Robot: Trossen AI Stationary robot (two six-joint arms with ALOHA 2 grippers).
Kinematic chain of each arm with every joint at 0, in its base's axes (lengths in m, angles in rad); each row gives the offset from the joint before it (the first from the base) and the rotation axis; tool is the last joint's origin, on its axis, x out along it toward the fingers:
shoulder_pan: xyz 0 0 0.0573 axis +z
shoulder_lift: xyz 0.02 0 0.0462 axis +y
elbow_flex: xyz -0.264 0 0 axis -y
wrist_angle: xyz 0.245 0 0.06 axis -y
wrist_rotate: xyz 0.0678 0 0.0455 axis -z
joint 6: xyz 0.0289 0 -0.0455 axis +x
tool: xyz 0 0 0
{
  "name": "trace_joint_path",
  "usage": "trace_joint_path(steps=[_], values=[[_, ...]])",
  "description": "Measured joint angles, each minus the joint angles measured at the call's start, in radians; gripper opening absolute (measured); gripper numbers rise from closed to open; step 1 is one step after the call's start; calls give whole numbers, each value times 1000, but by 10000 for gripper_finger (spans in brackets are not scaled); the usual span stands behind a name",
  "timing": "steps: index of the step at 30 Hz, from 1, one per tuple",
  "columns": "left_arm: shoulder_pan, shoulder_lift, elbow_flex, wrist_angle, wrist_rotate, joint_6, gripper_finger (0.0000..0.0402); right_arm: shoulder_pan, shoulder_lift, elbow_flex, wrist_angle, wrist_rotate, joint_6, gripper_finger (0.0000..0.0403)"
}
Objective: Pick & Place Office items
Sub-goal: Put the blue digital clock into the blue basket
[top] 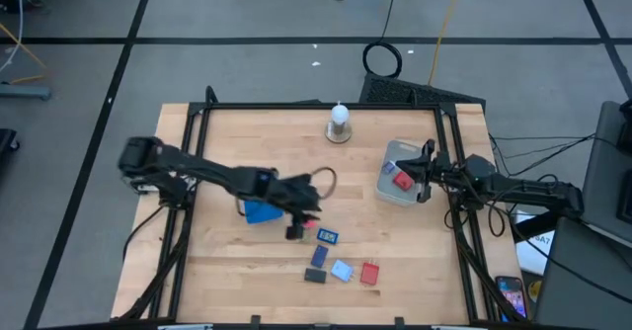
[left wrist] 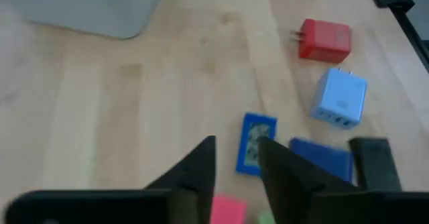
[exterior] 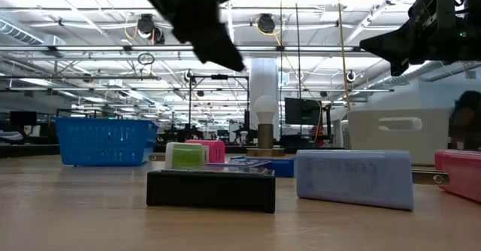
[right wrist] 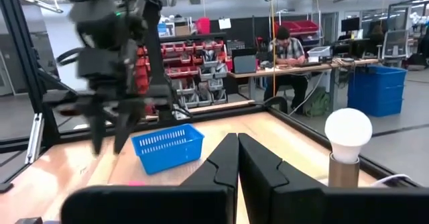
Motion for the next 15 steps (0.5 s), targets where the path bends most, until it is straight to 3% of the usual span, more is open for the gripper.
trace_joint_path(steps=[8, 15], values=[[-56, 226, 154, -14, -30, 4, 247, 0, 0, 0, -1, 1, 55, 4], [-93, 333, 207, -29, -68, 4, 288, 0, 1, 0, 0, 0, 111, 4]])
